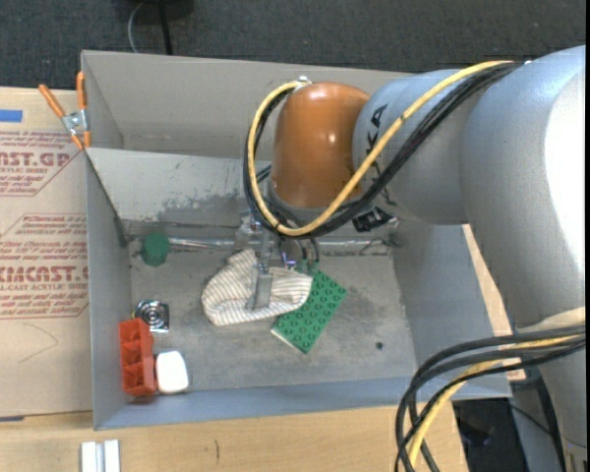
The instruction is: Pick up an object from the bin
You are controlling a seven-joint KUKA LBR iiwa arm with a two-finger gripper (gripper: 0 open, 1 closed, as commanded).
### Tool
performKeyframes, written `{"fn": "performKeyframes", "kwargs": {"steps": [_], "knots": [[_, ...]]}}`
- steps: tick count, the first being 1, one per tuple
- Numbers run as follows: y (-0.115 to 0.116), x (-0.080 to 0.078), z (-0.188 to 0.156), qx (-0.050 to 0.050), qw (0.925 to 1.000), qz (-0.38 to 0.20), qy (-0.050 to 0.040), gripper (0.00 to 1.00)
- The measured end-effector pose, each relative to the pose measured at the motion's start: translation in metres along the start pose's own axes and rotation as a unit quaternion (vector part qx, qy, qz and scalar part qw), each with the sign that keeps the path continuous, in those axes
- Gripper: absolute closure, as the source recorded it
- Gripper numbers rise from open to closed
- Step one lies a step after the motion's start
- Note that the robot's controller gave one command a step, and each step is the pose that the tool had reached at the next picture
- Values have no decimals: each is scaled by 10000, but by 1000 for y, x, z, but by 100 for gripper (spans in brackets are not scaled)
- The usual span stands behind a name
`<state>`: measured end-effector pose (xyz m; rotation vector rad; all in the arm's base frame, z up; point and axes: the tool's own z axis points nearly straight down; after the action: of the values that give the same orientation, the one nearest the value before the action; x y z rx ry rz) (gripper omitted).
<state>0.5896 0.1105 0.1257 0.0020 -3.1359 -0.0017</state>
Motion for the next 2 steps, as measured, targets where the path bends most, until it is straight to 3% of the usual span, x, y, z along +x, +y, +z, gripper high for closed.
{"fn": "performKeyframes", "kwargs": {"steps": [2], "knots": [[-7,-4,7,-15,9997,228,-55,0]]}}
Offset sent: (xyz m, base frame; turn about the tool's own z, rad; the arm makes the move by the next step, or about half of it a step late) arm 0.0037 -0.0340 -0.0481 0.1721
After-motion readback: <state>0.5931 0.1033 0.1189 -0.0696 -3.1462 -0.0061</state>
